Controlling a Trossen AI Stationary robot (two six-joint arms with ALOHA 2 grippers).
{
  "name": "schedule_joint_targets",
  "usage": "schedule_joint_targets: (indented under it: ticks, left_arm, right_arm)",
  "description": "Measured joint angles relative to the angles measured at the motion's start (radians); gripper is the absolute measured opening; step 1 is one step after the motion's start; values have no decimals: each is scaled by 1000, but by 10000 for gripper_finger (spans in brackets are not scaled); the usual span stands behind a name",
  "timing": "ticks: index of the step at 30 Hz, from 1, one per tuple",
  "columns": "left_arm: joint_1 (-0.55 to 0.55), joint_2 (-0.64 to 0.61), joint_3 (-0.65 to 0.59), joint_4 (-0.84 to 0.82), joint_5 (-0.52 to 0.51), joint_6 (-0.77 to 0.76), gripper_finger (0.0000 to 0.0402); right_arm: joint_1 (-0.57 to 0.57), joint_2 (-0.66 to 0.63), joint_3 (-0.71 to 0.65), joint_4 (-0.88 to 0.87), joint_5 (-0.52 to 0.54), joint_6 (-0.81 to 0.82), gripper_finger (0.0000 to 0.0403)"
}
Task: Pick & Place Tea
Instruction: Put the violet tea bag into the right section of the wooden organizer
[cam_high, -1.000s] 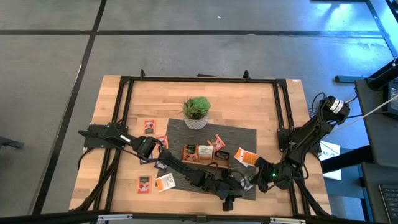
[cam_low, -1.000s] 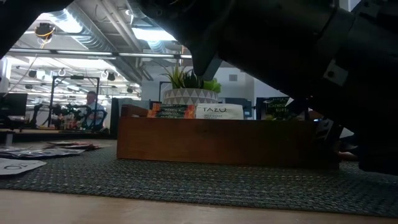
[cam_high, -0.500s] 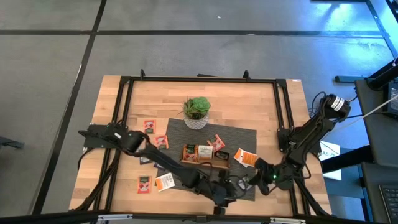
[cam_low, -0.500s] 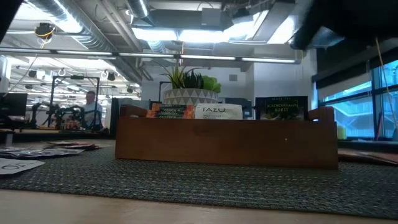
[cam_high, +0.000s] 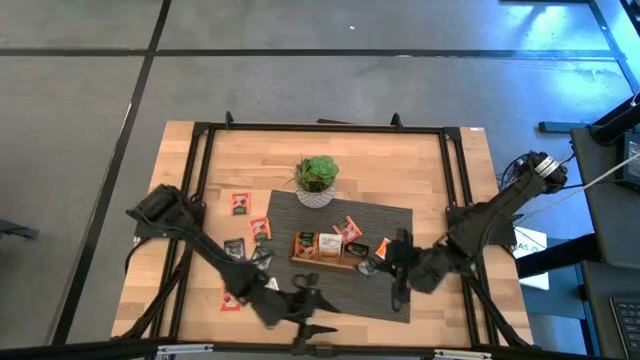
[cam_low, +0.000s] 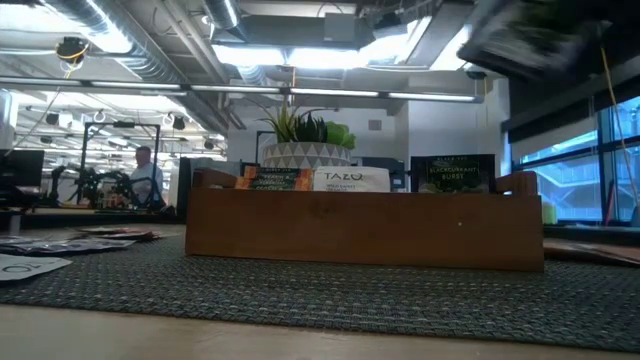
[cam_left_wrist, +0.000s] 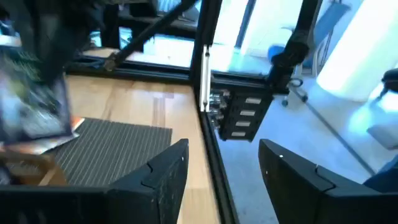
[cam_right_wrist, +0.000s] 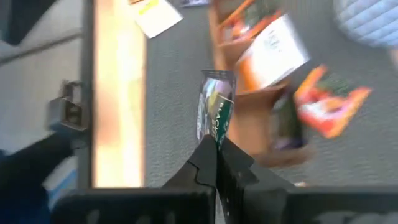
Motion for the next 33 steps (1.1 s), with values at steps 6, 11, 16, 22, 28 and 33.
schedule_joint_targets:
  ticks: [6, 11, 16, 22, 28, 33]
  left_arm:
    - [-73, -49, -110, 48, -140, -2, 189]
    - [-100, -51, -117, -4, -192, -2, 191]
    - [-99, -51, -116, -25, -191, -1, 189]
    - [-92, -51, -116, -59, -192, -3, 191]
    - [-92, -51, -116, -74, -193, -3, 191]
    - [-92, -51, -116, -73, -192, -2, 190]
  right_arm:
    - [-139, 57, 131, -97, -87, -152, 4]
    - [-226, 153, 218, -174, -183, -223, 4]
    - [-268, 257, 316, -315, -223, -253, 4]
    - [-279, 370, 403, -418, -234, -296, 4]
    - [-285, 431, 417, -500, -233, -305, 4]
    - [-286, 462, 418, -507, -206, -320, 6]
